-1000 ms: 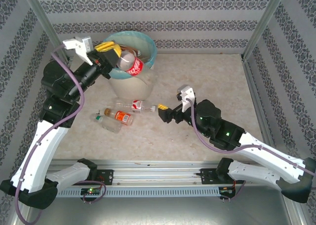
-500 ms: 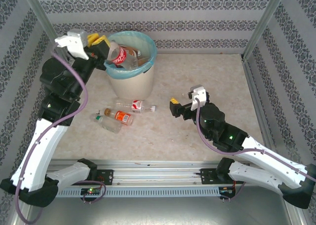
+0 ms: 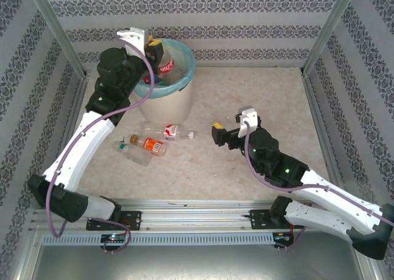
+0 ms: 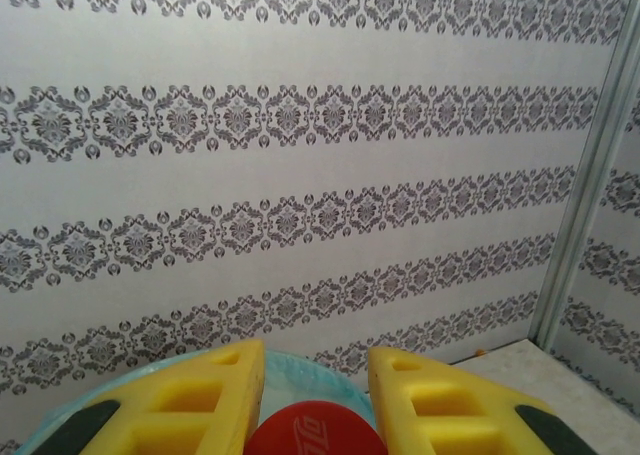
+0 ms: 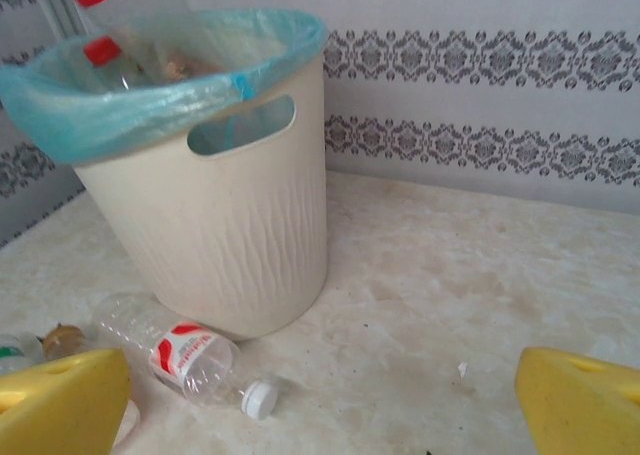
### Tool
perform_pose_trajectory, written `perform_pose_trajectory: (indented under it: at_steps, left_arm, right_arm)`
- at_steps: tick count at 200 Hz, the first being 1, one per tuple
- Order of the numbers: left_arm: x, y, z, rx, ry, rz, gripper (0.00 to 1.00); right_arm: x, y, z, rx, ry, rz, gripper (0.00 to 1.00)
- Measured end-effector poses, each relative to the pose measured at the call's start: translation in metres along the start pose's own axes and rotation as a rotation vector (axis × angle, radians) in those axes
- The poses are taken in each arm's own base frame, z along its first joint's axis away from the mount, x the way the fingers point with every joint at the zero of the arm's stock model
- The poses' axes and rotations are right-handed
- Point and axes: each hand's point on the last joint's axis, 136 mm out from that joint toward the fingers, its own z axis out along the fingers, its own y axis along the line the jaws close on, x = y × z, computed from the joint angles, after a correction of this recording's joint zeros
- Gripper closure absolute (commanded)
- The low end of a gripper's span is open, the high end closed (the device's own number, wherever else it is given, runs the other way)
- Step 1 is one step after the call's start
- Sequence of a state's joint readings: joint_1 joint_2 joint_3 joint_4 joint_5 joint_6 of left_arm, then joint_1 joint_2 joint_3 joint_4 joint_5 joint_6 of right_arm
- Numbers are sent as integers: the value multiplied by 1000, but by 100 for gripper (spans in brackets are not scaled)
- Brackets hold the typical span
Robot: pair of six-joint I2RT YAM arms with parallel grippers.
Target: Put the plastic bottles in the bin
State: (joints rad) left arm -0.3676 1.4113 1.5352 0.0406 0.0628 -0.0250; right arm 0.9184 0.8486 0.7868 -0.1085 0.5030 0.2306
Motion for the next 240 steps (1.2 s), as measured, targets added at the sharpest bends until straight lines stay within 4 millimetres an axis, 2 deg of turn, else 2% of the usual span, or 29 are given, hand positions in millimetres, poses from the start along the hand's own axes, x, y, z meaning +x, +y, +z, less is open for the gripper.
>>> perform_pose_trajectory:
  at_steps: [34, 69, 123, 143, 162, 176, 186, 203, 240]
  left_arm:
    - [26, -2, 16, 16, 25, -2, 100]
    - [25, -1, 18, 12, -7, -6, 100]
    - [29, 9, 36, -44, -54, -76, 100]
    - [34, 12, 44, -61, -66, -95, 100]
    - [49, 21, 51, -110, -41, -90, 100]
    - [60, 28, 56, -148, -21, -86, 77]
    - [68, 34, 58, -176, -4, -83, 66]
    - [78, 47, 58, -229, 24, -86, 43]
    - [86, 89, 46, -352, 49, -100, 39]
  right_arm:
    - [12, 10, 16, -8, 66, -33, 2]
    - [13, 15, 22, -15, 81, -40, 2]
    - [20, 17, 32, -14, 113, -67, 2]
    - [13, 19, 36, -20, 114, -77, 2]
    - [6, 22, 36, -30, 102, -83, 2]
    - [5, 23, 37, -33, 99, -83, 2]
    - [7, 24, 39, -33, 104, -85, 2]
    - [11, 27, 43, -43, 120, -91, 2]
    - [18, 37, 55, -67, 157, -102, 2]
